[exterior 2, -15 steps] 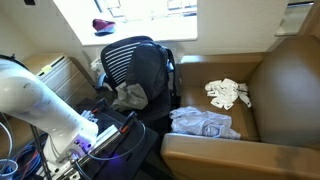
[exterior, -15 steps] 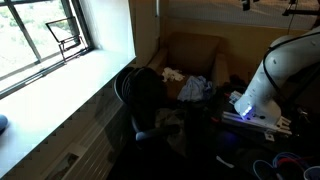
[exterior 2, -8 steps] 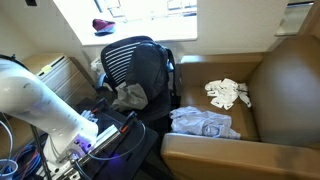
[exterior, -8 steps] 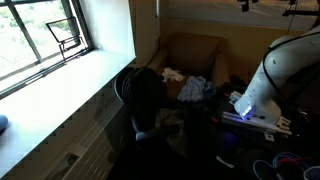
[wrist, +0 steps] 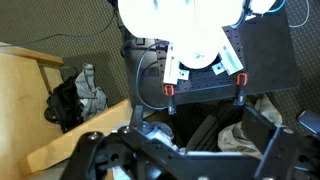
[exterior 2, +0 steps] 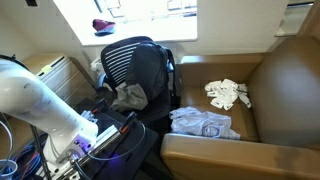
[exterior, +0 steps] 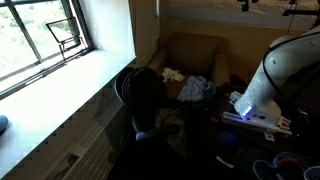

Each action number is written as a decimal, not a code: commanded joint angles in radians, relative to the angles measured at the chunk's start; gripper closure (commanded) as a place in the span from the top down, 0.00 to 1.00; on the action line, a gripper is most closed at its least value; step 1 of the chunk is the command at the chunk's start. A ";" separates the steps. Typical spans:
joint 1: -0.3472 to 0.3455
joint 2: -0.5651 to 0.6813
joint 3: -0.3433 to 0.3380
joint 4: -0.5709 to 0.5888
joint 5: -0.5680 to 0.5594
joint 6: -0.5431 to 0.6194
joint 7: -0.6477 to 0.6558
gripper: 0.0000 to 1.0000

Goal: Move the bag and clothing from the black chair to the brown chair then hang the belt on the armrest of the black chair

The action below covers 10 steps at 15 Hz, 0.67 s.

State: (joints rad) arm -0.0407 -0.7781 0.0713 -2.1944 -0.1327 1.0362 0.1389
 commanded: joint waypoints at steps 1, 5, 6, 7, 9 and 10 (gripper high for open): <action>0.011 0.008 -0.008 0.011 -0.015 0.008 0.007 1.00; 0.087 0.201 0.024 0.022 0.054 0.179 -0.061 1.00; 0.109 0.241 0.032 0.016 0.080 0.228 -0.074 1.00; 0.132 0.288 0.045 0.010 0.104 0.271 -0.085 1.00; 0.172 0.392 0.066 0.001 0.141 0.347 -0.118 1.00; 0.185 0.430 0.069 -0.001 0.145 0.360 -0.147 1.00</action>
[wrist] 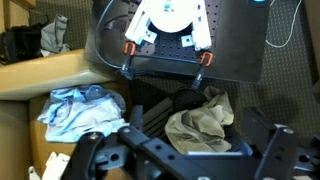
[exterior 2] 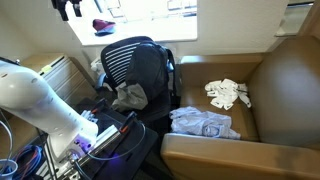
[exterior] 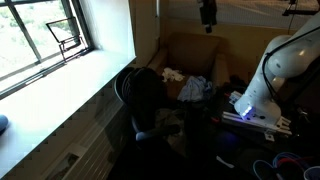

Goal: Move the bag and clothing from the black chair to the brown chair then hang the belt on the armrest of the black chair

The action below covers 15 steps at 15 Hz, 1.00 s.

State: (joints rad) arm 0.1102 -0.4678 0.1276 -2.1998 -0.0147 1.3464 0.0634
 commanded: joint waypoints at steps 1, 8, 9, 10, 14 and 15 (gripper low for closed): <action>0.043 0.148 0.014 0.010 0.016 0.029 -0.103 1.00; 0.030 0.167 0.018 -0.015 0.020 0.149 -0.010 1.00; 0.029 0.210 0.025 -0.016 0.015 0.219 0.009 1.00; 0.029 0.251 0.032 -0.010 0.008 0.281 0.034 1.00; 0.023 0.424 0.048 0.037 -0.105 0.494 0.186 1.00; 0.019 0.469 0.039 0.050 -0.138 0.537 0.243 1.00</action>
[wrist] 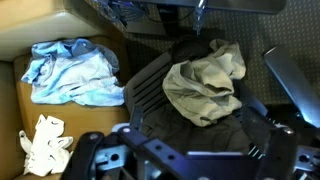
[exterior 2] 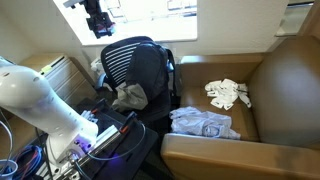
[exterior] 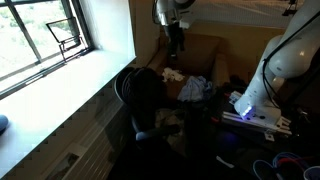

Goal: Move the bag and clothing from the black chair to the brown chair then hang the belt on the armrest of the black chair

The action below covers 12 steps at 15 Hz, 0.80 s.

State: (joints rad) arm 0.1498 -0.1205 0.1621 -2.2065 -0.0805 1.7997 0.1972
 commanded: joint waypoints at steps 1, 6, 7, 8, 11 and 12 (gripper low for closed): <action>-0.022 0.161 -0.006 0.071 -0.091 0.101 0.160 1.00; -0.010 0.217 -0.042 0.083 -0.045 0.088 0.150 1.00; -0.011 0.228 -0.044 0.092 -0.044 0.087 0.150 1.00; -0.011 0.232 -0.044 0.097 -0.043 0.086 0.150 1.00; -0.013 0.312 -0.049 0.136 -0.049 0.130 0.146 1.00; -0.023 0.354 -0.047 0.169 -0.016 0.150 0.047 1.00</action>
State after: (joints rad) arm 0.1371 0.1271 0.1229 -2.1077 -0.1323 1.9023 0.3560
